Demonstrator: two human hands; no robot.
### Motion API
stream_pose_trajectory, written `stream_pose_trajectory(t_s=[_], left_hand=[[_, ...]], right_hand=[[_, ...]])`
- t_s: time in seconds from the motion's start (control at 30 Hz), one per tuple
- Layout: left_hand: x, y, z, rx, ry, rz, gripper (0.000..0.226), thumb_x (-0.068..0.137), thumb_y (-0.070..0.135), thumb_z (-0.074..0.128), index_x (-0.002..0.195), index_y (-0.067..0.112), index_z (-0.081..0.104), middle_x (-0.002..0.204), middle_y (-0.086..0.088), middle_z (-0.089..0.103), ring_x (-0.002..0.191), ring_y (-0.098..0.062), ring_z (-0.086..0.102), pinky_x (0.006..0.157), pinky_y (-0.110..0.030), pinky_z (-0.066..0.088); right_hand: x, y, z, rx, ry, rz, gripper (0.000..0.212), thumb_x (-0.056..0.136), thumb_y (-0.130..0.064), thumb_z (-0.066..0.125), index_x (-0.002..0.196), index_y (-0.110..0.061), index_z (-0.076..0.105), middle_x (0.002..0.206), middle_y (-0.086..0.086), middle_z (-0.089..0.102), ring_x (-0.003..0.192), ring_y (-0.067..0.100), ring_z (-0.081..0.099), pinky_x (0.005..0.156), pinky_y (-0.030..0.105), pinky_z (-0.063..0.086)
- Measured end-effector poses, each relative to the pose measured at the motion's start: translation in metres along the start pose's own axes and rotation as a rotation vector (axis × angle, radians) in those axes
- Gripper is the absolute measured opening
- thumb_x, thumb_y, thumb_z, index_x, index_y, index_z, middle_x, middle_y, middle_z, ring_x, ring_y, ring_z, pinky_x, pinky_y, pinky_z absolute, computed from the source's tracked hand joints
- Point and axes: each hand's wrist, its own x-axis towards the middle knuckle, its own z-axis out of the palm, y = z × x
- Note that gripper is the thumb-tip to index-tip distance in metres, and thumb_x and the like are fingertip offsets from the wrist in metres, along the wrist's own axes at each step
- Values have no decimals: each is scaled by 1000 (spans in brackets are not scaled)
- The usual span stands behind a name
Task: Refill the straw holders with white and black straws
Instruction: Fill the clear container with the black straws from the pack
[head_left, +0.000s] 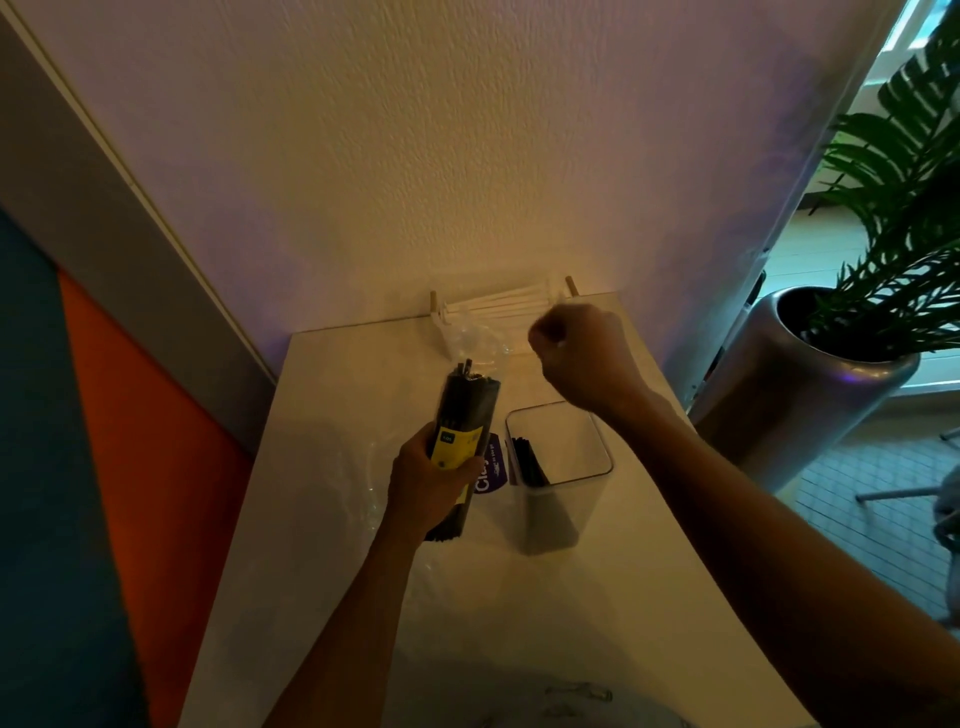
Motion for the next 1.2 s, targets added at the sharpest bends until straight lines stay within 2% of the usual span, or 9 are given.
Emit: stream_pose_trajectory(t_s=[0.13,0.37,0.47,0.57,0.7,0.77,0.9,1.07,1.2], left_hand=[[1,3,-1,91,-39,55,51,72,21,83,118,20,60,101,3,67,88,-16,65,82,-40,57],[1,7,-11,75,-48,115,45,68,22,85,103,32,58,96,8,69,87,-14,68,77,-46,59],[0,8,-11,65,-66,128,46,69,21,85,105,29,58,96,10,69,88,-10,68,78,-43,60],[2,10,-13,57,-87,106,45,69,18,85,106,27,61,98,7,70,88,-11,68,79,-43,60],[8,13,-20,87,-125,99,44,68,19,85,108,22,66,98,3,72,88,-14,69,80,-43,59],[9,15,-23,98,-141,113,46,68,19,85,110,20,66,98,2,72,88,-13,69,80,-40,59],[9,15,-25,101,-190,125,48,68,16,86,111,19,66,97,2,72,87,-10,69,78,-34,59],[12,22,-31,115,-286,123,48,67,15,86,110,18,65,100,1,72,90,-10,69,78,-29,58],[16,28,-35,109,-338,111,48,66,13,86,109,19,65,100,2,72,91,-11,69,78,-29,57]], right_hand=[[10,-24,-8,88,-15,-224,17,96,-20,60,108,-15,71,97,-12,67,83,-3,61,73,-1,42],[15,-24,-8,-28,-312,-136,12,94,-11,62,100,-10,72,87,-7,68,69,-2,63,58,7,46],[13,-26,-8,-123,-373,-196,12,92,-11,63,85,-15,71,83,-14,61,77,2,60,71,18,48],[12,-26,-6,-117,-438,-191,11,89,-11,66,97,-11,74,100,-6,66,94,13,62,81,26,52],[10,-22,1,-80,-456,-157,18,90,-14,66,107,-14,71,112,1,69,103,15,60,88,28,51],[10,-19,4,-81,-473,-154,10,90,-13,65,92,-21,71,111,1,69,104,16,60,88,30,52],[10,-16,6,-44,-486,-129,34,88,-13,68,67,-38,57,95,-8,66,95,14,60,78,25,49],[10,-10,7,24,-383,-67,34,89,-5,65,69,-33,64,78,-15,61,81,5,59,67,17,46],[14,-8,8,3,-318,-82,20,87,1,64,84,-15,76,88,-8,69,90,11,65,75,25,56]])
